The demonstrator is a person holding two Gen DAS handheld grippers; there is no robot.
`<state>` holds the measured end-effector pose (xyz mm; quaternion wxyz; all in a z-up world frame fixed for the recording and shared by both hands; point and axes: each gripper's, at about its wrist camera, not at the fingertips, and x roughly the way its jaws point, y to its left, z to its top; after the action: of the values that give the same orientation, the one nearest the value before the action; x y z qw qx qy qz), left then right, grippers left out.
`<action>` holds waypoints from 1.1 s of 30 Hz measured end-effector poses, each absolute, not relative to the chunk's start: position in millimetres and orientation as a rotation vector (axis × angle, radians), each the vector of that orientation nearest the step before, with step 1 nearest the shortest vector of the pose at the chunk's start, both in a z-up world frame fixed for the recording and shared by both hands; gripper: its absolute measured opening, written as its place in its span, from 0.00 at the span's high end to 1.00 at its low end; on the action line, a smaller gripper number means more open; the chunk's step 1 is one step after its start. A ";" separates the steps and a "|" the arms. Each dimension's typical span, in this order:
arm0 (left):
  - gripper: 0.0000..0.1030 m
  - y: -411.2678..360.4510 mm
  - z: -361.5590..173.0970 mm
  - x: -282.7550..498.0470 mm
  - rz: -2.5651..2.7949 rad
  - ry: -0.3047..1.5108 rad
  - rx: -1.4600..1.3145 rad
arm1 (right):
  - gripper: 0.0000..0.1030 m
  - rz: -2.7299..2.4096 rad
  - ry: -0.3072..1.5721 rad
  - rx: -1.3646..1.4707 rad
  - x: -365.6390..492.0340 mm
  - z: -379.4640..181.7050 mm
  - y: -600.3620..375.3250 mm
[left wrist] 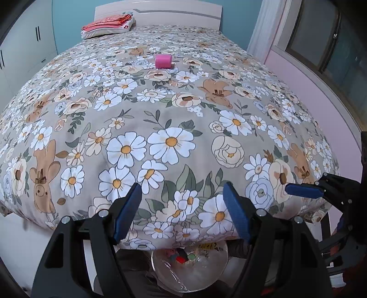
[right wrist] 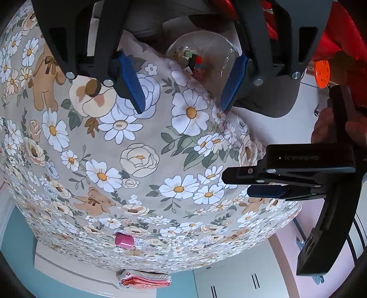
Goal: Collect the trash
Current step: 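Move both open tools back toward the pink cup on the bed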
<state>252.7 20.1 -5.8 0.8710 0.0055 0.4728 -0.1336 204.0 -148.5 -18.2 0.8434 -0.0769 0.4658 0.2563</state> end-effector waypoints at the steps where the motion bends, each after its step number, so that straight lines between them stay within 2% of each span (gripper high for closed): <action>1: 0.30 19.3 -4.9 253.9 -0.281 0.986 0.014 | 0.32 0.540 0.981 -0.160 205.7 -16.7 -149.5; 33: 0.30 44.8 12.2 304.9 -0.272 0.936 -0.040 | 0.28 0.502 0.969 -0.133 268.9 -1.9 -143.9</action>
<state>304.9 44.8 12.2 0.8835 -0.0192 0.4495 -0.1305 268.9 -143.9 -1.9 0.8526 -0.0633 0.4605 0.2387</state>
